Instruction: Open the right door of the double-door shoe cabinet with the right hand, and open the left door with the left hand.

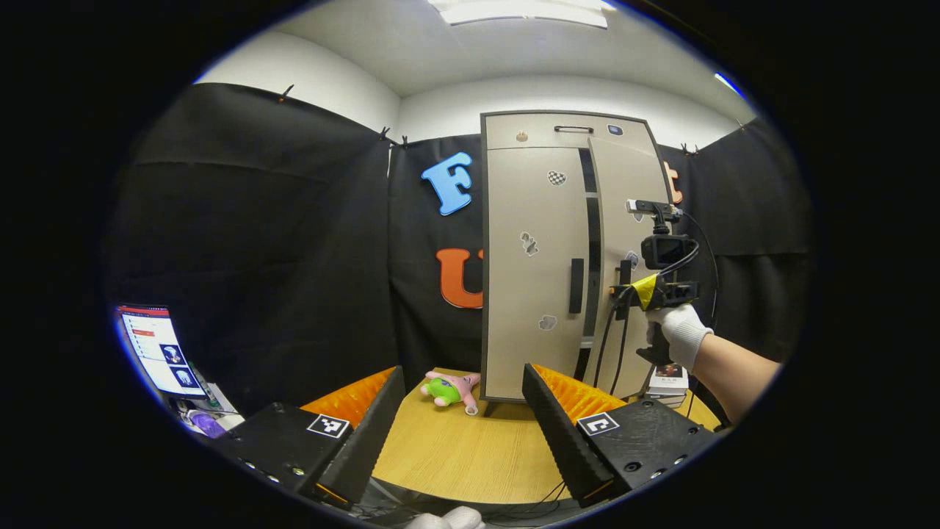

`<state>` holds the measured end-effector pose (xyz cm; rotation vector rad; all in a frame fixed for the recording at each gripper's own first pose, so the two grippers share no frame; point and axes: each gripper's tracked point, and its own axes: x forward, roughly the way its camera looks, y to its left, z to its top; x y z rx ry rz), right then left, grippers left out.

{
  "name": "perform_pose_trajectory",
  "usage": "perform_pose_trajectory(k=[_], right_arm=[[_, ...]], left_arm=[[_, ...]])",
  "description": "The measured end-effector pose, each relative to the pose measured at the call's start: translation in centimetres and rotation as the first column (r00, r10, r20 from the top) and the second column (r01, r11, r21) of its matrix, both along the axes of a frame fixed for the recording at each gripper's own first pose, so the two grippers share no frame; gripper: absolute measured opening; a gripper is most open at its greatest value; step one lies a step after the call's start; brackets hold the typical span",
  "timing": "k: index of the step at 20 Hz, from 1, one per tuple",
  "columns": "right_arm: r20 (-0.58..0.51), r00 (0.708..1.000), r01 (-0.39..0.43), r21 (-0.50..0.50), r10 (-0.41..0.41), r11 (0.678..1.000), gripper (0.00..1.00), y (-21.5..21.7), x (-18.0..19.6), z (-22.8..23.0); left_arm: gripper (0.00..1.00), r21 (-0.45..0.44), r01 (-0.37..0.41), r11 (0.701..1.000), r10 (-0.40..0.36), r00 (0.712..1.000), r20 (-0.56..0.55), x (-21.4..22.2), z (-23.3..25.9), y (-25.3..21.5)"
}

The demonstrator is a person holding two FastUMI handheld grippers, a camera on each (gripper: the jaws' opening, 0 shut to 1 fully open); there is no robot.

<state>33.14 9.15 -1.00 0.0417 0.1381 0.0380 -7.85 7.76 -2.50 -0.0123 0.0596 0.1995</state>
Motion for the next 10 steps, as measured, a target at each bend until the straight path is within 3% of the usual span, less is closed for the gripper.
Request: perform_pose_trajectory(k=[10], right_arm=[[-0.003,1.000,-0.001,0.000,0.001,1.000,0.22,-2.5,-2.5,-0.1]], left_arm=[[0.97,-0.011,0.026,1.000,-0.026,1.000,0.014,-1.1,0.3,-1.2]])
